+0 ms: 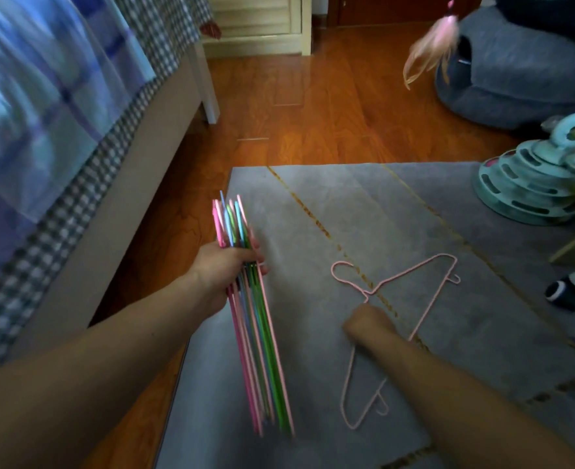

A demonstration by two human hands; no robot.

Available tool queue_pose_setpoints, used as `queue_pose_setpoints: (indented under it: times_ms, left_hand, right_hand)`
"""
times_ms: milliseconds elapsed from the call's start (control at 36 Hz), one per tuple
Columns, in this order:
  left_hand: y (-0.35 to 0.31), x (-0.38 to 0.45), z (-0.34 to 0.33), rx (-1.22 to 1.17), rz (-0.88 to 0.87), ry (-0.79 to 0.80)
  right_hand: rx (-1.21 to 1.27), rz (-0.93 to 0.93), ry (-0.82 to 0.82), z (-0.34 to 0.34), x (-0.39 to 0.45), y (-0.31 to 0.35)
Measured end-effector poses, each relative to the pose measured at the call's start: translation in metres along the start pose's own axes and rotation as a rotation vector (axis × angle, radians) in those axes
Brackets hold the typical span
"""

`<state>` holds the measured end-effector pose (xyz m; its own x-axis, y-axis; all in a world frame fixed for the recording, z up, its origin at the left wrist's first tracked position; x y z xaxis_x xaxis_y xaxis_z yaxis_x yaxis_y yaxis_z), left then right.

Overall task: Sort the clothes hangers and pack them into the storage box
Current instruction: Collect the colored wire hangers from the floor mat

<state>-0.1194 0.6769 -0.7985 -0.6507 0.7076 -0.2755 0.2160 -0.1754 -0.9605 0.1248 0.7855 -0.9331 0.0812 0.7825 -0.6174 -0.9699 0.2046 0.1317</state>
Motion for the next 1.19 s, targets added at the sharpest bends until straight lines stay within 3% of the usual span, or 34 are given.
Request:
queue_pose_setpoints:
  times_ms: [111,278,444,611,806,972,1083,1194]
  left_hand:
    - [0.003,0.003,0.002,-0.014,0.006,0.038]
    - [-0.002,0.01,-0.007,-0.135,-0.011,0.088]
    - [-0.006,0.013,-0.029,-0.176,-0.049,0.065]
    - [-0.018,0.009,-0.037,-0.254,-0.065,0.146]
    - [-0.02,0.005,-0.039,-0.298,-0.039,0.102]
    - [-0.02,0.0,-0.045,-0.283,-0.032,0.155]
    - [-0.022,-0.004,-0.059,-0.293,-0.054,0.191]
    - [-0.021,-0.012,-0.073,-0.299,-0.004,0.175]
  right_hand:
    - [0.401,-0.027,-0.124,0.032,0.003,0.009]
    - [0.635,0.332,-0.365,0.078,-0.052,0.067]
    - [0.485,0.746,-0.211,0.053,-0.123,0.11]
    - [0.419,0.862,-0.237,0.06,-0.126,0.108]
    - [0.315,0.919,-0.187,0.059,-0.121,0.095]
    - [0.41,0.728,0.19,0.06,-0.112,0.089]
    - [0.744,0.65,0.735,0.066,-0.124,0.09]
    - [0.814,0.571,0.957,0.071,-0.127,0.088]
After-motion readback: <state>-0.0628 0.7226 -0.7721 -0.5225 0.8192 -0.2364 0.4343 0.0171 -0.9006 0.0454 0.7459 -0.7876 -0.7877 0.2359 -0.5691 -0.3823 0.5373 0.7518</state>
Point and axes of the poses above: each hand's wrist, its own x-axis towards the middle knuckle, its own z-axis out of the back of the hand, y = z × x, the point moved 4 cm from there along x, towards the middle knuckle, and after that the axes turned 12 degrees about -z, right-handed, at the moved point
